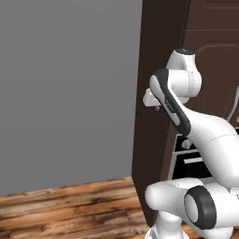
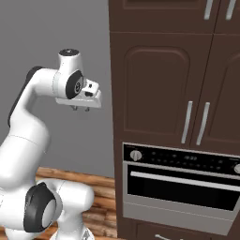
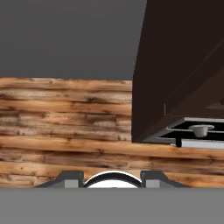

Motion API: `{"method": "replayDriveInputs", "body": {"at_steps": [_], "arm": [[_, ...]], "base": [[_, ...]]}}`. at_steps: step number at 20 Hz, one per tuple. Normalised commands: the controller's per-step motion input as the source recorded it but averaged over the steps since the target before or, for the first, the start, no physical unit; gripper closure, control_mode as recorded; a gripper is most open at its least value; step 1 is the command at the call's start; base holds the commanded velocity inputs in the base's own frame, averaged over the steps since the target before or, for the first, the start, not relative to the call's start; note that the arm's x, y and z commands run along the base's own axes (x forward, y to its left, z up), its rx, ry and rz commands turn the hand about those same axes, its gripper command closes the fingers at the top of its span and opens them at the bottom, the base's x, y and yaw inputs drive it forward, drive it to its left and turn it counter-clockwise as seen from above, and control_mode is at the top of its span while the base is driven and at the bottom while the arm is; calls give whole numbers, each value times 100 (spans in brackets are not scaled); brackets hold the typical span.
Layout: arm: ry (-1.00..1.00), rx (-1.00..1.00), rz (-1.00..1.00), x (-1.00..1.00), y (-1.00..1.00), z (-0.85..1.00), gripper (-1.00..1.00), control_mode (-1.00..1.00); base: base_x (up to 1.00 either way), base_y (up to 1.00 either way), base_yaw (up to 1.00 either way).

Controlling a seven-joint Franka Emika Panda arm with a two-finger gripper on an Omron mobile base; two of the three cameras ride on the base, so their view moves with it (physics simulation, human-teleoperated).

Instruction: Take the fish from the oven and place it on the plate on the counter.

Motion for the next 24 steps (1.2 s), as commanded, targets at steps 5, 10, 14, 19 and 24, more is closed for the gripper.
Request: {"method": "replayDriveInputs", "body": {"at_steps": [5, 10, 14, 19, 24], "arm": [[0, 2, -26, -40, -29, -22, -100, -100], [0, 9, -49, -29, -79, -27, -100, -100], [0, 19, -47, -3, -98, -27, -100, -100], [0, 20, -44, 5, -100, -32, -100, -100], [-4, 23, -42, 13, -100, -51, -100, -100]], "base": [[0, 0, 0], [0, 0, 0], [0, 0, 0], [0, 0, 0], [0, 0, 0]]}}
